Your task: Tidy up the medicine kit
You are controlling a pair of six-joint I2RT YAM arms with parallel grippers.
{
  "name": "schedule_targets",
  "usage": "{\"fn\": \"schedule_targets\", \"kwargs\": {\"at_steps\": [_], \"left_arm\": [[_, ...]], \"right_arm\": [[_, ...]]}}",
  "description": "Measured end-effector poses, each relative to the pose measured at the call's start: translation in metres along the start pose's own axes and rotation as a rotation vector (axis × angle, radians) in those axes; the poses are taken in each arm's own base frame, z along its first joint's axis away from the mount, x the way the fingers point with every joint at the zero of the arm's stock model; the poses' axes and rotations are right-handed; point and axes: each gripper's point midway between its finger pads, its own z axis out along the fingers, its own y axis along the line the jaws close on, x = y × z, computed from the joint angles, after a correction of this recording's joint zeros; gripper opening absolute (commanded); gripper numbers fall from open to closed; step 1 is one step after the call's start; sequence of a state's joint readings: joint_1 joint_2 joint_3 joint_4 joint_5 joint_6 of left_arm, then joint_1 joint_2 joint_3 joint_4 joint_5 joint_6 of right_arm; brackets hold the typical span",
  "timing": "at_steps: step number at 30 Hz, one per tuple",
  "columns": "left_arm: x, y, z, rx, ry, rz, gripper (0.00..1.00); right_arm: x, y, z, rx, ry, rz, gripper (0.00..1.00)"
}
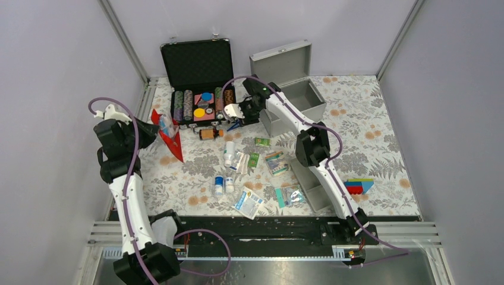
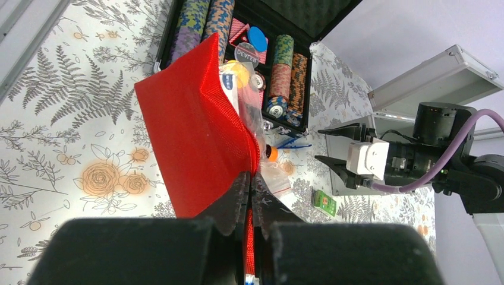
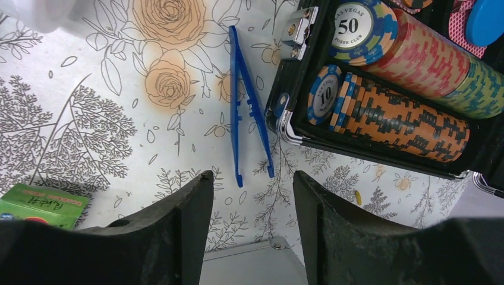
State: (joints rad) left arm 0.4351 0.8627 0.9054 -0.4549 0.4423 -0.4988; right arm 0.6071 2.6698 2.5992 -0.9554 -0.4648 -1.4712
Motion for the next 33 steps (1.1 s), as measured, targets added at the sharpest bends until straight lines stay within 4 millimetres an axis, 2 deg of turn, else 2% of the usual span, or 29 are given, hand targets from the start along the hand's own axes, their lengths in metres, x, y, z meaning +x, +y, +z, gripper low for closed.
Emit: {"fn": "schedule_targets", "kwargs": {"at_steps": [6,15,21,27,33], "left_arm": [[-0.004,0.006,-0.001,-0.016,-0.012,-0.01,0.0],[-0.008,0.015,-0.003,-0.044,-0.025,-0.021,0.0],[-0.009,0.021,-0.006,-0.064,-0.033,-0.031,0.0],[-0.011,0.023,-0.007,-0.071,-0.041,-0.035,0.0],[-0.011,0.023,-0.007,-0.069,-0.038,-0.043,0.0]], "right_arm": [[0.005,-0.001,0.003,0.0,0.003,-0.025,0.53],[0.013,-0.02,0.023,0.08,-0.01,-0.028,0.5],[0.009,-0.03,0.022,0.115,-0.023,-0.044,0.5],[0.019,-0.025,0.034,0.107,-0.006,-0.1,0.52],[0.019,-0.027,0.033,0.11,0.0,-0.123,0.55]]}}
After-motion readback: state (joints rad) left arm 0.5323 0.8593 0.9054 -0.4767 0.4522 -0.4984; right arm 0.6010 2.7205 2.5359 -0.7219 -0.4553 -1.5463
